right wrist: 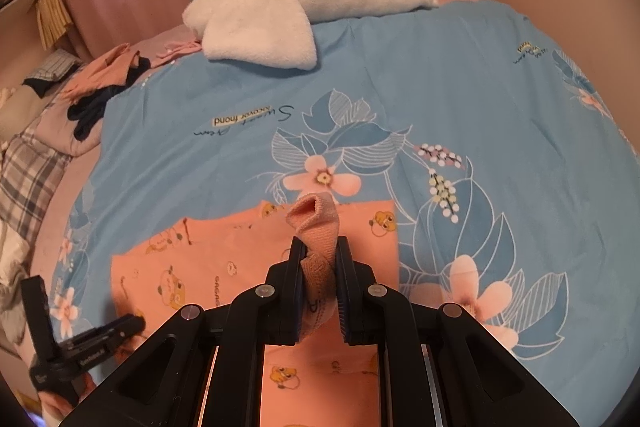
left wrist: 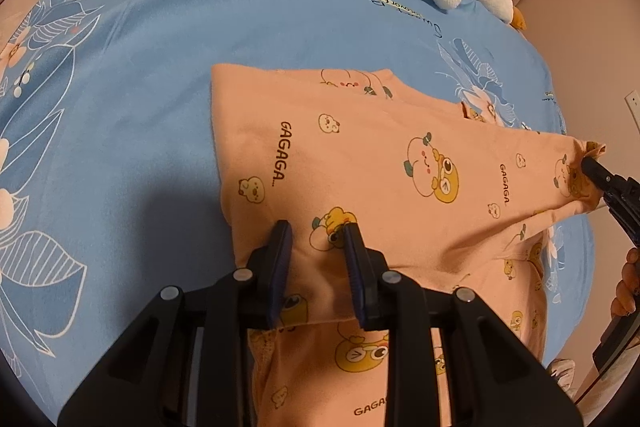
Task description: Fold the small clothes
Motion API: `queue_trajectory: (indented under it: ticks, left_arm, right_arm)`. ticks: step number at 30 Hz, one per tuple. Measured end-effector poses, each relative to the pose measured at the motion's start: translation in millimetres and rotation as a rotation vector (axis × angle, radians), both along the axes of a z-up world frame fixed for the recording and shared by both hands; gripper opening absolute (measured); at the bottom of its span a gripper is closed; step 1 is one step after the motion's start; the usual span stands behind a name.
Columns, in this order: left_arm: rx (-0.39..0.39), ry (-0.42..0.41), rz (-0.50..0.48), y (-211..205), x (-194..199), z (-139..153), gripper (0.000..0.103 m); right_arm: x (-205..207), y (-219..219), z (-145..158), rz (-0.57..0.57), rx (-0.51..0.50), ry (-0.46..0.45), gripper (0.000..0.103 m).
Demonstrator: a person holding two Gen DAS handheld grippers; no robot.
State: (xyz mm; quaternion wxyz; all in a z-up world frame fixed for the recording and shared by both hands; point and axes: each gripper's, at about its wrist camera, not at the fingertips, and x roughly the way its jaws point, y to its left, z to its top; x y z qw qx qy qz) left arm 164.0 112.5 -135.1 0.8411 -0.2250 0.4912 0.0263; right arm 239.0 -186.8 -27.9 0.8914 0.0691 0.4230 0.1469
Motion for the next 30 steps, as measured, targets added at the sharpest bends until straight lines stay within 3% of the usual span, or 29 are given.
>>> queue_trajectory:
  ticks: [8, 30]
  left_arm:
    - [-0.033, 0.014, 0.012, 3.5, 1.9, -1.3, 0.026]
    - [0.011, 0.016, 0.001, -2.8, 4.0, -1.9, 0.026]
  right_arm:
    - [4.1, -4.2, -9.7, -0.001, 0.000, 0.023, 0.015]
    - [16.1, -15.8, -49.8, -0.020, -0.002, 0.124, 0.015]
